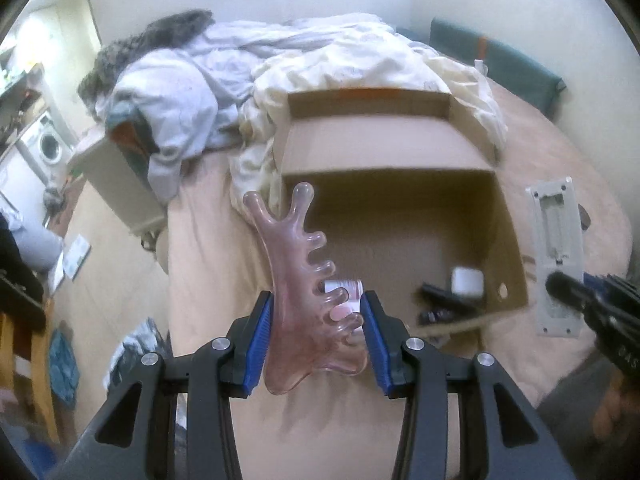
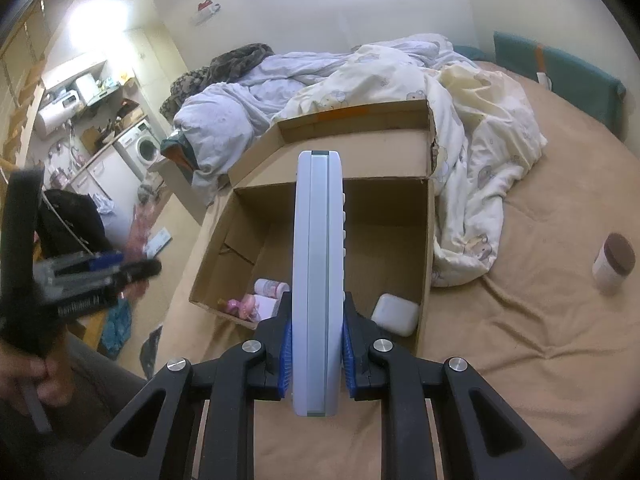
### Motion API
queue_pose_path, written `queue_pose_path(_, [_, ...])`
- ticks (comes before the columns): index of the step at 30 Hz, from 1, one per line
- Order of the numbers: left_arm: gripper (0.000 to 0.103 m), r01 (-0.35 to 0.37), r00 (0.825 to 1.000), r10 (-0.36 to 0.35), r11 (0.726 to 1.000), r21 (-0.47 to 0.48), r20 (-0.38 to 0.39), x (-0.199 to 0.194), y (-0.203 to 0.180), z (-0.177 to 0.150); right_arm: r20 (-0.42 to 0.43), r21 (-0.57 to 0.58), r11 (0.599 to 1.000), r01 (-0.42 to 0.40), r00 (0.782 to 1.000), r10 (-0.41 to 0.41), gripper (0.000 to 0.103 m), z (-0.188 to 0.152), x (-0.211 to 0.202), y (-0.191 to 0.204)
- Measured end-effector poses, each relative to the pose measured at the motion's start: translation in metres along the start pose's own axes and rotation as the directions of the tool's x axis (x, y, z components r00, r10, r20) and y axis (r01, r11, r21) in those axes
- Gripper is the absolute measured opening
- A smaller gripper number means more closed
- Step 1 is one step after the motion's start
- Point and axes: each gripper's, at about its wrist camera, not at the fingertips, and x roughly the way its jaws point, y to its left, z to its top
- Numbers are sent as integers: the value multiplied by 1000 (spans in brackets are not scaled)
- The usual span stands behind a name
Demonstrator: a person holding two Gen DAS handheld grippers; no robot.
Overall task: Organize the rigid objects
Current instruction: 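Carry the pink comb and white power strip over the box with both tools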
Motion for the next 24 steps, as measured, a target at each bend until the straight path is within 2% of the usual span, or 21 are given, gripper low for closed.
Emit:
queue_pose_path(7, [40,8,1000,-9,999,39,8,26,-13,30,-46,3,1000,5,999,-4,22,23,31,-7])
queue_pose_path(11, [40,-14,1000,15,997,79,-10,57,-24,36,-79,-10,1000,-2,997,1,22,29,56,-6])
queue_pose_path(15, [40,14,999,-11,998,64,-36,89,-28,32,-127,36,999,-19,992,23,22,24,77,-11])
queue_pose_path(17, [40,-8,999,12,997,83,-53,107,-32,24,-173,77,996,-34,984,47,22,19,88,-13])
queue_pose_path(20, [40,9,995,-2,998,69,-103,127,-32,15,-234,105,994,-41,970,65,22,10,107,-12])
queue_pose_path(24, [40,31,992,-27,999,32,-125,141,-29,10,-252,119,992,-33,966,62,21,7,119,-10])
